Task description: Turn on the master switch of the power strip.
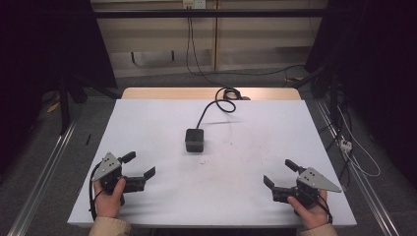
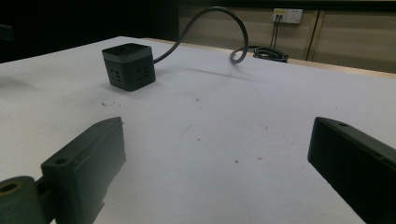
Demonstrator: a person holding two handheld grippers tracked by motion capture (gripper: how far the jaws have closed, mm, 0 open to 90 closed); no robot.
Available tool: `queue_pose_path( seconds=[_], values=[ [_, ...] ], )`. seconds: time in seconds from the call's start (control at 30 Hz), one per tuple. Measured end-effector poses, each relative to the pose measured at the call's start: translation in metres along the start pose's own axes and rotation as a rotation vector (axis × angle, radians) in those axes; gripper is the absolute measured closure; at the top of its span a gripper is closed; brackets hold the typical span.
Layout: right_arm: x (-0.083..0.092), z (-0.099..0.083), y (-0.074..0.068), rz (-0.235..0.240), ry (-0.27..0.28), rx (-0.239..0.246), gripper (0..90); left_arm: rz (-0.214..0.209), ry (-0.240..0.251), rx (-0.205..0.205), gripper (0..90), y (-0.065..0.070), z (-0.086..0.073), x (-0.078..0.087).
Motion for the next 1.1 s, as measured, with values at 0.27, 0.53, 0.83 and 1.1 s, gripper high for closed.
queue_pose_path(
  seconds=[0.27, 0.53, 0.83, 1.1],
  values=[
    [-0.002, 0.0, -0.001, 0.006, 0.003, 0.005, 3.7, -0.013, 0.002, 0.011, 2.8, 0.003, 0.0, -0.007],
    [-0.002, 0.0, -0.002, 0.007, 0.004, 0.011, 3.8, -0.004, 0.0, 0.012, 3.0, 0.005, 0.002, -0.018],
    [0.0, 0.001, -0.001, 0.005, 0.01, 0.014, 3.9, -0.01, -0.028, -0.007, 3.4, 0.01, 0.004, -0.036],
    [-0.001, 0.002, -0.002, 0.011, 0.014, 0.021, 3.9, -0.034, -0.035, -0.009, 3.9, 0.016, 0.005, -0.051]
  ],
)
Point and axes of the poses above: each handheld gripper's, and its own axes: x roughly backward along the jaws, z roughly out of its top, y roughly to its right, the point moved 1 cm from there along -x, roughly forward along the jaws, and after that the axes turned 14 degrees about y, right-handed, at the moved point
